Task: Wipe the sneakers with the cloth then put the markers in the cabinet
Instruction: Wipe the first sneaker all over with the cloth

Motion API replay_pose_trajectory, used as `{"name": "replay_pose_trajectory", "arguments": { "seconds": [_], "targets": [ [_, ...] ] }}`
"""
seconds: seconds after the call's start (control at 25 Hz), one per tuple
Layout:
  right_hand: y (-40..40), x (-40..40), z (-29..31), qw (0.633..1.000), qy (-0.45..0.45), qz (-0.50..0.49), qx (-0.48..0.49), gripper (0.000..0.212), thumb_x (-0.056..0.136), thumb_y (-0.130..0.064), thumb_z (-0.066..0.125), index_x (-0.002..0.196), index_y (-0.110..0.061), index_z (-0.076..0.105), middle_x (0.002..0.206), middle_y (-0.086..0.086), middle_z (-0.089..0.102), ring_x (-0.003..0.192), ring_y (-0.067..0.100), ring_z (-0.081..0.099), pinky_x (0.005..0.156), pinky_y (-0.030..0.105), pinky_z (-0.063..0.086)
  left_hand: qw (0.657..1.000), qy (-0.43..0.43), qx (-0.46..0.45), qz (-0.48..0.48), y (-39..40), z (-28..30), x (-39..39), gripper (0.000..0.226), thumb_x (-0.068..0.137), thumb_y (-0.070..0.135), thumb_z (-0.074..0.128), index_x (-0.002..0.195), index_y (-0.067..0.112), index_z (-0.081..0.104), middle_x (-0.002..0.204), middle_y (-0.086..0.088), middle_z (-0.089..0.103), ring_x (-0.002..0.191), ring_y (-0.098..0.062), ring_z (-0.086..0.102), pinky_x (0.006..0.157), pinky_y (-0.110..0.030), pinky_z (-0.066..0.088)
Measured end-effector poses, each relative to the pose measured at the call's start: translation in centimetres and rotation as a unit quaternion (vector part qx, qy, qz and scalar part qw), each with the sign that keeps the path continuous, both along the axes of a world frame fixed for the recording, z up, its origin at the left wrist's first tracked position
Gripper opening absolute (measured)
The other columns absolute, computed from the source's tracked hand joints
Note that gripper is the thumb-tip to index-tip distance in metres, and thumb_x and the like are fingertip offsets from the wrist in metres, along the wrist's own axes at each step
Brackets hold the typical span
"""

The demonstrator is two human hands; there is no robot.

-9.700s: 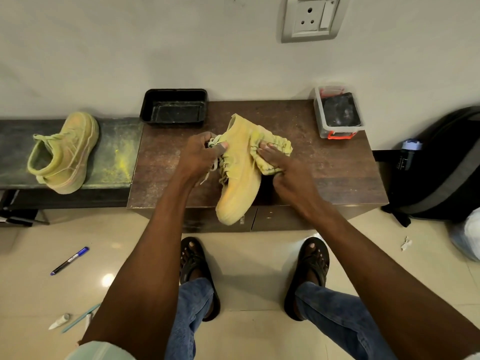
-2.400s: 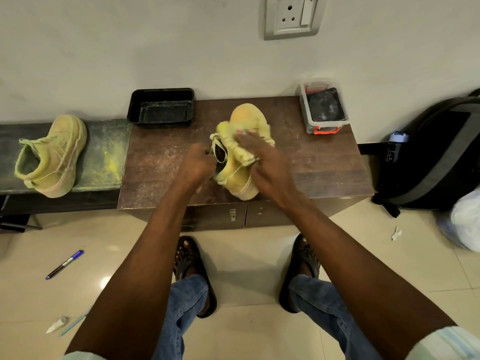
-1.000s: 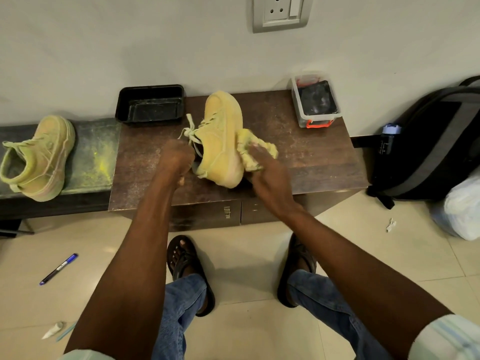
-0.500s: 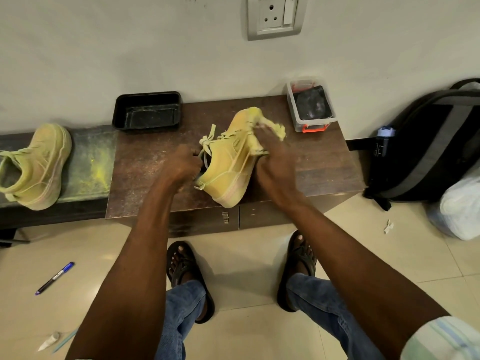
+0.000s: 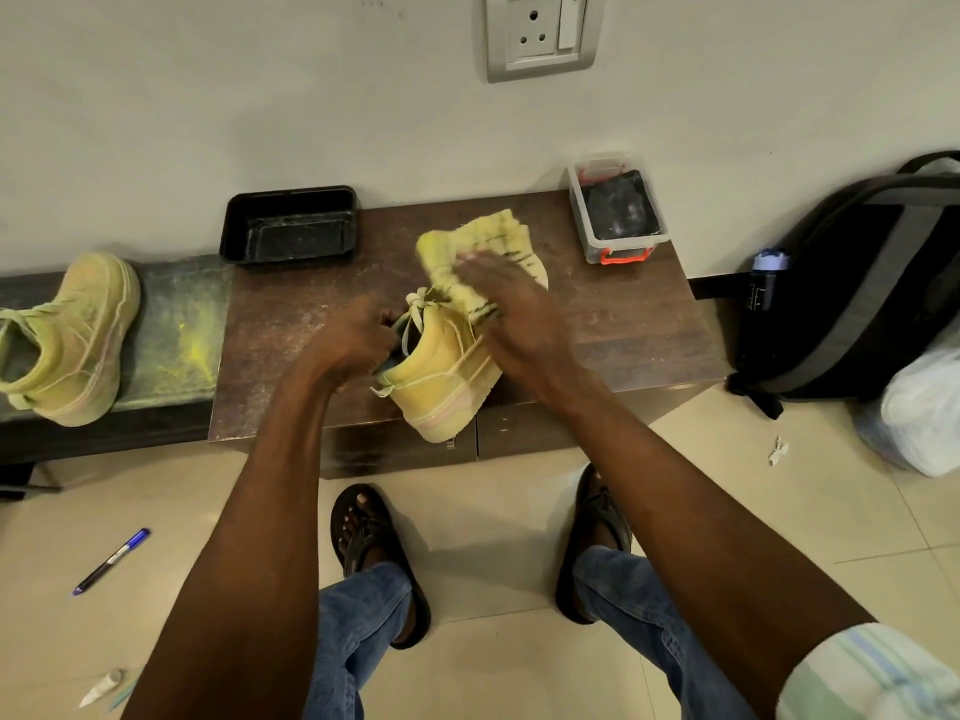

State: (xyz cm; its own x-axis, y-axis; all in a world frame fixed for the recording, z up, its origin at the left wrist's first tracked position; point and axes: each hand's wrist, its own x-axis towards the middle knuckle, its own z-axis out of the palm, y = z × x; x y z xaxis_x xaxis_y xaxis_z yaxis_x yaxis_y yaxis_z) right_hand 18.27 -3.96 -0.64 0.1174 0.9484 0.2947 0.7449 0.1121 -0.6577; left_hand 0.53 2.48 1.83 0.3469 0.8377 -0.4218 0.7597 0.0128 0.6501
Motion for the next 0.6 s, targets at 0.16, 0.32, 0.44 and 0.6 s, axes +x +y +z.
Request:
{"name": "replay_pose_trajectory", "arguments": {
  "seconds": [0.16, 0.32, 0.44, 0.6],
  "targets": [
    [-0.2, 2.0, -0.9, 0.998, 0.016, -0.063, 0.016, 0.05, 0.069, 0.001, 0.045, 0.116, -0.001, 0.063, 0.119, 0.016, 0.064, 0.115, 0.029, 0.057, 0.103, 0.042, 0.043, 0.999, -0.019, 0.014, -0.037, -0.4, 0.5, 0.3, 0.02, 0.089, -0.001, 0.057, 0.081, 0.008, 0.073, 0.066, -0.002, 0.065, 0.055, -0.008, 0.052, 0.05, -0.017, 0.042],
    [0.0, 2.7, -0.7, 0.983, 0.087, -0.16, 0.014, 0.052, 0.073, 0.005, 0.046, 0.121, -0.003, 0.062, 0.12, 0.01, 0.065, 0.112, 0.02, 0.059, 0.1, 0.029, 0.045, 0.998, -0.055, -0.005, -0.019, -0.2, 0.4, 0.2, 0.024, 0.089, -0.005, 0.055, 0.082, 0.009, 0.073, 0.073, -0.007, 0.069, 0.059, -0.011, 0.059, 0.058, -0.026, 0.049],
    [0.0, 2.0, -0.1, 0.965, 0.184, -0.188, 0.017, 0.053, 0.074, 0.008, 0.044, 0.122, -0.003, 0.062, 0.112, 0.0, 0.066, 0.101, 0.004, 0.057, 0.093, 0.01, 0.044, 0.998, -0.065, -0.015, 0.023, 0.3, -0.2, -0.7, 0.023, 0.086, -0.007, 0.056, 0.081, 0.007, 0.074, 0.082, -0.018, 0.072, 0.068, -0.024, 0.062, 0.068, -0.042, 0.053],
    [-0.1, 1.1, -0.6, 0.961, 0.222, -0.161, -0.023, 0.049, 0.081, 0.01, 0.044, 0.124, -0.005, 0.061, 0.119, -0.001, 0.064, 0.106, 0.001, 0.055, 0.099, 0.011, 0.041, 0.983, -0.105, -0.017, 0.15, 0.6, -0.7, 0.0, 0.021, 0.086, -0.007, 0.053, 0.089, 0.001, 0.072, 0.086, -0.019, 0.071, 0.07, -0.025, 0.061, 0.062, -0.036, 0.052]
  ]
}}
